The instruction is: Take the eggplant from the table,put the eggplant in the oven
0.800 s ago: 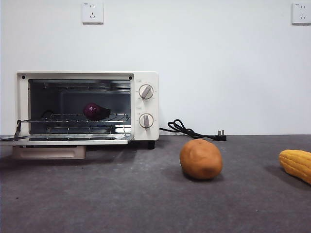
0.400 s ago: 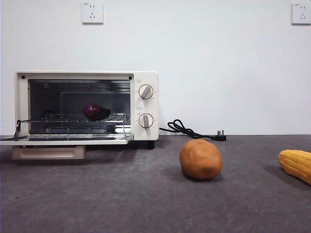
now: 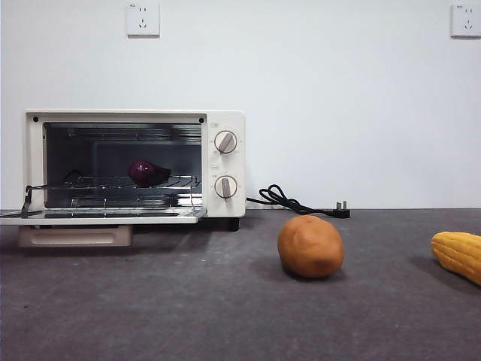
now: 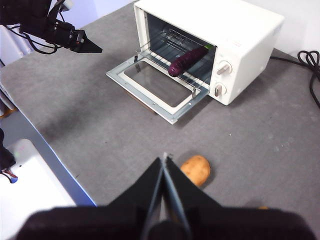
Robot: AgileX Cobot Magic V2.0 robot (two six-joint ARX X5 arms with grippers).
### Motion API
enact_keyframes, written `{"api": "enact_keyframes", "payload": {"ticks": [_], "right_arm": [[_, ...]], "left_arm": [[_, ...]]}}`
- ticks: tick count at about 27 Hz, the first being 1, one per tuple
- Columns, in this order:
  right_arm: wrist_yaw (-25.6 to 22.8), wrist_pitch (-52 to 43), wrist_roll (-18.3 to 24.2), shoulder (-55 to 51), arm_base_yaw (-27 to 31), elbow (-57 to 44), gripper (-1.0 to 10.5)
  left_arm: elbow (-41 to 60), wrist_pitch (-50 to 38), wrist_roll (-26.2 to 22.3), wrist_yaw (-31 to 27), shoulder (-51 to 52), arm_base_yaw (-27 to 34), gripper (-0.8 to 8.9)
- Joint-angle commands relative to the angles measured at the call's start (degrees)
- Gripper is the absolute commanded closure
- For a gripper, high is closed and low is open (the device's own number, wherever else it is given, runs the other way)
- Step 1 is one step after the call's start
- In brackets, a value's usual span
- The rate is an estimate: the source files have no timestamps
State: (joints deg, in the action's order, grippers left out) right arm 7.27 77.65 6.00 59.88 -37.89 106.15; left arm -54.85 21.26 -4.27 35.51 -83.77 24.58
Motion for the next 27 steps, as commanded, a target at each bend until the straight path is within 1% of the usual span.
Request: {"api": "enact_keyframes", "payload": {"ticks": [1, 7, 16, 24, 27], "right_arm": [[-0.22, 1.49, -0.7, -1.29, -0.02, -2.08, 9.6], [-0.2, 1.49, -2.05, -2.43, -0.02, -3.21, 9.6], [-0.2, 1.49, -4.5, -2.4, -0.02, -3.21, 9.6], [-0.28, 1.49, -5.84, -2.4, -0.02, -3.26, 9.6], [-1.36, 1.49, -5.99, -2.38, -0.02, -3.28, 9.6]], "left_arm": [[0.46, -1.36, -0.74, 0.94, -3.04, 0.52, 8.21], [0.46, -3.63, -2.36, 0.5, -9.75, 0.79, 8.21], [0.44, -8.15, -2.58, 0.66, -17.94, 0.46, 8.22], [0.44, -11.87, -2.14, 4.85, -22.43, -0.07, 8.21], [0.44, -13.22, -1.75, 6.8, -22.93, -0.44, 8.21]]}}
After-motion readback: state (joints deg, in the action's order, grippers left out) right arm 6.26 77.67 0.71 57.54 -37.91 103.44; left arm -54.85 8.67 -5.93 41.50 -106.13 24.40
